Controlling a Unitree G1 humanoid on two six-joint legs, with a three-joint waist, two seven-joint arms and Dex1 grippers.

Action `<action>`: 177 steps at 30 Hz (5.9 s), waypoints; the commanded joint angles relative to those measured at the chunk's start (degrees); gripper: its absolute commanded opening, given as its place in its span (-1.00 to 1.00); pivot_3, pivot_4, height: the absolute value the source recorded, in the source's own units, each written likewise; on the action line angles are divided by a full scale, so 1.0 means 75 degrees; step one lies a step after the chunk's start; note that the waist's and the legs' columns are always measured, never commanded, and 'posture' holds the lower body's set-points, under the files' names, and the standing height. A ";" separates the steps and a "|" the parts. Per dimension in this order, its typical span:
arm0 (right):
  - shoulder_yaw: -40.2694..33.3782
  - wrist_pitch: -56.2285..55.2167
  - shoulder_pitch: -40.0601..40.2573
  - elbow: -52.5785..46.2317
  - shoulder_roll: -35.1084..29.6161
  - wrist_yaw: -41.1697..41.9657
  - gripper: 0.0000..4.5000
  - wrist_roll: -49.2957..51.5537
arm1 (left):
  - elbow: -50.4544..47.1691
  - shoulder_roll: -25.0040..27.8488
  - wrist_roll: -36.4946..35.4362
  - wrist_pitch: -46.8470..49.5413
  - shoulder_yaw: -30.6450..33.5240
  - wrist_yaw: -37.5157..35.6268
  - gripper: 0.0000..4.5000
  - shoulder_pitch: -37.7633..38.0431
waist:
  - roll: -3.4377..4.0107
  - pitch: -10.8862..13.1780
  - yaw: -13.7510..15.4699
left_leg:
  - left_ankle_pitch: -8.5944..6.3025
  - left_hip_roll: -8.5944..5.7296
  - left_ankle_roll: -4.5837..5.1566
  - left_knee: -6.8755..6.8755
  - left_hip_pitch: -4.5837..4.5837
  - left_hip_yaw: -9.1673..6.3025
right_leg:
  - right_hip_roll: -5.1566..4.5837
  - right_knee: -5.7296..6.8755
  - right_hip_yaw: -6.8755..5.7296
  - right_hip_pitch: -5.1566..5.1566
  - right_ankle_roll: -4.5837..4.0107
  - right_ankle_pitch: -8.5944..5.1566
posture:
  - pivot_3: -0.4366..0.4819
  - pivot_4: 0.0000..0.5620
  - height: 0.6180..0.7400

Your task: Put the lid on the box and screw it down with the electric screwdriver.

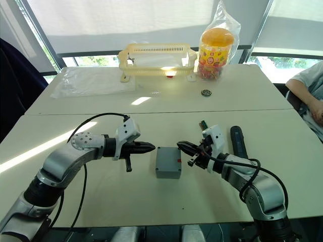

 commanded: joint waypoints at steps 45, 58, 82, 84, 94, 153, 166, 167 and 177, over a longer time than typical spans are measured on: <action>-0.1772 0.6728 -0.2048 0.2415 -0.5815 -0.0452 0.97 0.3285 | -0.1998 -0.0606 -0.0683 0.0146 -0.0451 0.0070 -1.00 0.0215 | 0.0012 -0.0002 0.0006 | -0.0005 0.0002 0.0009 -0.0005 -0.0005 0.0014 | -0.0003 -0.0019 0.0011 0.0000 -0.0024 -0.0012 | -0.05 -0.47 1.00; 0.2322 0.6728 -0.4525 0.5189 -0.6086 0.0158 0.97 0.3145 | -0.2356 -0.1028 -0.0499 0.0633 -0.0931 0.1200 -1.00 0.0608 | 0.0030 -0.0001 0.0001 | -0.0006 0.0001 0.0010 0.0001 -0.0010 0.0034 | 0.0002 -0.0047 0.0029 -0.0002 -0.0014 -0.0007 | -0.05 -0.47 1.00; 0.1557 0.6728 -0.4033 0.6073 -0.4303 -0.0629 -0.23 0.1343 | -0.2273 -0.0798 -0.0503 0.0747 -0.0647 0.1554 -1.00 0.0648 | -0.0108 -0.0079 0.0010 | -0.0006 -0.0002 0.0010 0.0014 0.0008 0.0016 | -0.0001 -0.0059 0.0013 0.0042 -0.0027 -0.0013 | -0.05 -0.47 1.00; 0.0230 0.6728 -0.3588 0.6055 -0.4172 -0.1400 -0.23 0.1574 | -0.2083 -0.0611 -0.0499 0.0687 -0.0607 0.1311 -1.00 0.0440 | -0.0138 -0.0097 0.0007 | -0.0006 -0.0002 0.0010 0.0015 0.0010 0.0013 | -0.0001 -0.0059 0.0011 0.0049 -0.0028 -0.0013 | -0.05 -0.47 1.00; -0.4998 0.1743 -0.2229 0.1211 -0.1137 -0.4570 -0.23 0.0585 | -0.0792 0.0154 0.0077 -0.0459 -0.1226 -0.0490 -1.00 -0.0901 | 0.0047 -0.0049 0.0013 | -0.0005 -0.0008 0.0010 0.0008 -0.0022 0.0033 | 0.0002 -0.0032 0.0034 -0.0015 0.0018 0.0009 | -0.05 -0.47 1.00; -0.0132 -0.2598 0.0482 -0.1223 0.1825 -0.1814 -0.23 -0.0244 | 0.0720 -0.0697 0.1193 -0.1153 -0.1448 -0.0665 -1.00 -0.0271 | 0.0080 -0.0053 -0.0007 | -0.0005 -0.0006 0.0010 0.0002 -0.0002 0.0014 | 0.0002 0.0066 0.0028 -0.0039 0.0007 -0.0018 | -0.05 -0.47 1.00; -0.0168 -0.2595 0.0604 -0.1214 0.1763 -0.1698 -0.23 -0.0306 | 0.0691 -0.0690 0.1220 -0.1141 -0.1433 -0.0651 -1.00 -0.0237 | 0.0080 -0.0053 -0.0009 | -0.0005 -0.0007 0.0010 0.0002 -0.0001 0.0013 | 0.0002 0.0066 0.0027 -0.0038 0.0007 -0.0018 | -0.05 -0.47 1.00; -0.0191 -0.2591 0.0604 -0.1219 0.1759 -0.1703 -0.23 -0.0296 | 0.0693 -0.0692 0.1222 -0.1145 -0.1436 -0.0652 -1.00 -0.0235 | 0.0080 -0.0053 -0.0009 | -0.0005 -0.0007 0.0010 0.0002 -0.0001 0.0013 | 0.0002 0.0066 0.0027 -0.0038 0.0007 -0.0018 | -0.05 -0.47 1.00; -0.0328 -0.2476 0.0603 -0.1527 0.1762 -0.1856 -0.23 -0.0072 | 0.0704 -0.0693 0.1240 -0.1179 -0.1454 -0.0669 -1.00 -0.0242 | 0.0080 -0.0053 -0.0007 | -0.0005 -0.0007 0.0010 0.0002 0.0000 0.0012 | 0.0002 0.0066 0.0027 -0.0037 0.0007 -0.0018 | -0.05 -0.47 1.00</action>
